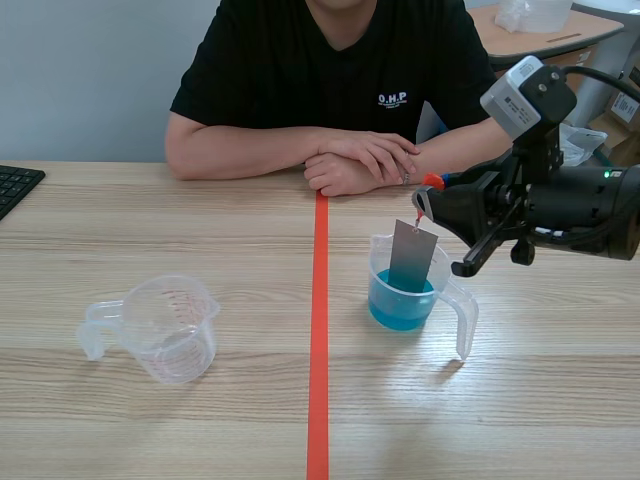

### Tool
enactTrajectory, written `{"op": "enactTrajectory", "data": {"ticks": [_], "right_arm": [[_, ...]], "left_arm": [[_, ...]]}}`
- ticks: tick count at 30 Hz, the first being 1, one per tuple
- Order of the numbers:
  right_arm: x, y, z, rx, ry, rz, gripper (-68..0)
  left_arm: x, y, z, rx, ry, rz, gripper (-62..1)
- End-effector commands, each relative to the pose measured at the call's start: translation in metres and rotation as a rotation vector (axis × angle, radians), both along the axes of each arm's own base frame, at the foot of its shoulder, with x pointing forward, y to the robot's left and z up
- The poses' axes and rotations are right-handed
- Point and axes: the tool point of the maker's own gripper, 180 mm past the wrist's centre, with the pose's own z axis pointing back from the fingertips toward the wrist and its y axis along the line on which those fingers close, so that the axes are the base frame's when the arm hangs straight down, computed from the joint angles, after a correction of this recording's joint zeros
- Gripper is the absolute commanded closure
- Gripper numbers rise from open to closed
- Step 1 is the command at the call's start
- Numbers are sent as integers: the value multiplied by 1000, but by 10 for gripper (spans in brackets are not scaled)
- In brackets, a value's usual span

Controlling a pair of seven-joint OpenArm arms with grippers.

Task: Do the redox reaction experiment.
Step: 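Hold the plate still in the solution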

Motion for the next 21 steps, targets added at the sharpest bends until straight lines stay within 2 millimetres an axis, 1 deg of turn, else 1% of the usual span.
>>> {"op": "enactTrajectory", "data": {"ticks": [1,21], "right_arm": [[4,-3,5,-17,-21,2,-13],[4,-4,4,-29,-23,2,-13]], "left_arm": [[4,-1,4,-6,-20,-5,-49],[4,-1,4,-6,-21,-5,-49]]}}
